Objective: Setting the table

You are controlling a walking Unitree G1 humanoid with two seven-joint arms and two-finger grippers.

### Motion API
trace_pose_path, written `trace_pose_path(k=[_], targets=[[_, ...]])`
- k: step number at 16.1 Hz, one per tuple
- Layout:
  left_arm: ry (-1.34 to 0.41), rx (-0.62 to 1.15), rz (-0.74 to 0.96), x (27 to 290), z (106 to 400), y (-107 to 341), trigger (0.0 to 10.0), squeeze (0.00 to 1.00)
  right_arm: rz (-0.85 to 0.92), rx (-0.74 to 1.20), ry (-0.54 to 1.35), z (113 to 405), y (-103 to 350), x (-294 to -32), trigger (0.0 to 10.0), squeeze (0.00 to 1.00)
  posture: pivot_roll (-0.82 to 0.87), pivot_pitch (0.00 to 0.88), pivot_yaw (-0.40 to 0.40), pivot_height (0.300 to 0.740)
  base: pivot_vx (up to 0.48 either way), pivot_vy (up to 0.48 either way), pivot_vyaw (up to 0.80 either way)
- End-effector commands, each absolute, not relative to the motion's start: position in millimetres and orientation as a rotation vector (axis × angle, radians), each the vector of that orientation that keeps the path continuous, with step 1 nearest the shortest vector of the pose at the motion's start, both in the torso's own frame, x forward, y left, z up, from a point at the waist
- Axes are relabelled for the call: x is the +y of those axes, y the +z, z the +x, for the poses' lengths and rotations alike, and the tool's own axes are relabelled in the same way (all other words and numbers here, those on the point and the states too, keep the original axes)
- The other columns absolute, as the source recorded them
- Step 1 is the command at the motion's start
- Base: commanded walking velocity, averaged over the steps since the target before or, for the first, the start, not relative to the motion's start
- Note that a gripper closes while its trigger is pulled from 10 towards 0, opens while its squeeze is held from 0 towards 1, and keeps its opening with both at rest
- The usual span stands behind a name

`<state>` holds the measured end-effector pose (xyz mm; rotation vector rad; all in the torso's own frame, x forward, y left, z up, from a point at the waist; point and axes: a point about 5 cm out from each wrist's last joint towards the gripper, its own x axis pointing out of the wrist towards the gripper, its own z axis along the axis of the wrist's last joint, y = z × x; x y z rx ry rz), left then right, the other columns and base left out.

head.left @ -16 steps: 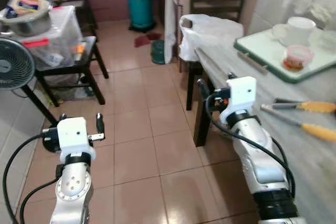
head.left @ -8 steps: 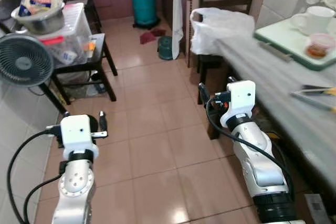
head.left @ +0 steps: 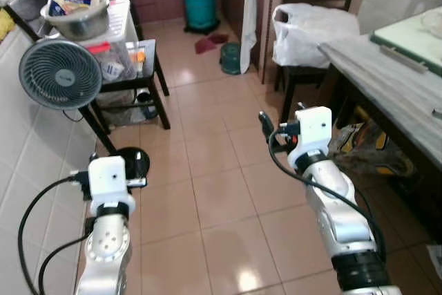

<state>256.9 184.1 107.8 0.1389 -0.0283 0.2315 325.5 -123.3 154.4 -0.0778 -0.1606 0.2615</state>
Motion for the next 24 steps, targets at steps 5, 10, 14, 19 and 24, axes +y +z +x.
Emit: trace_pose_path(k=[5, 10, 14, 19, 24], targets=[[0.345, 0.217, 0.164, 210.2, 237.7, 49.2, 10.0, 0.00, -0.124, -0.062, 0.393, 330.4, 124.7, -103.1, 10.0, 0.00, -0.09, 0.099, 0.029, 0.740, 0.000, 0.000, 0.00], [0.289, 0.432, 0.204, 211.5, 220.0, -8.8, 10.0, 0.00, -0.127, 0.172, 0.453, 326.2, 66.3, -104.9, 10.0, 0.00, -0.05, 0.081, -0.002, 0.740, 0.000, 0.000, 0.00], [0.176, 0.634, 0.199, 203.2, 204.6, -48.6, 10.0, 0.00, -0.143, 0.405, 0.388, 303.7, 14.6, -120.2, 10.0, 0.00, -0.05, 0.062, 0.013, 0.740, 0.000, 0.000, 0.00], [0.022, 0.884, 0.193, 189.8, 181.7, -80.9, 10.0, 0.00, -0.084, 0.770, 0.257, 250.8, -45.7, -137.5, 10.0, 0.00, -0.09, 0.039, 0.051, 0.740, 0.000, 0.000, 0.00], [0.001, 0.969, 0.220, 199.8, 166.4, -88.7, 10.0, 0.00, -0.069, 0.856, 0.264, 229.2, -61.1, -137.4, 10.0, 0.00, -0.11, 0.032, 0.072, 0.740, 0.000, 0.000, 0.30]])
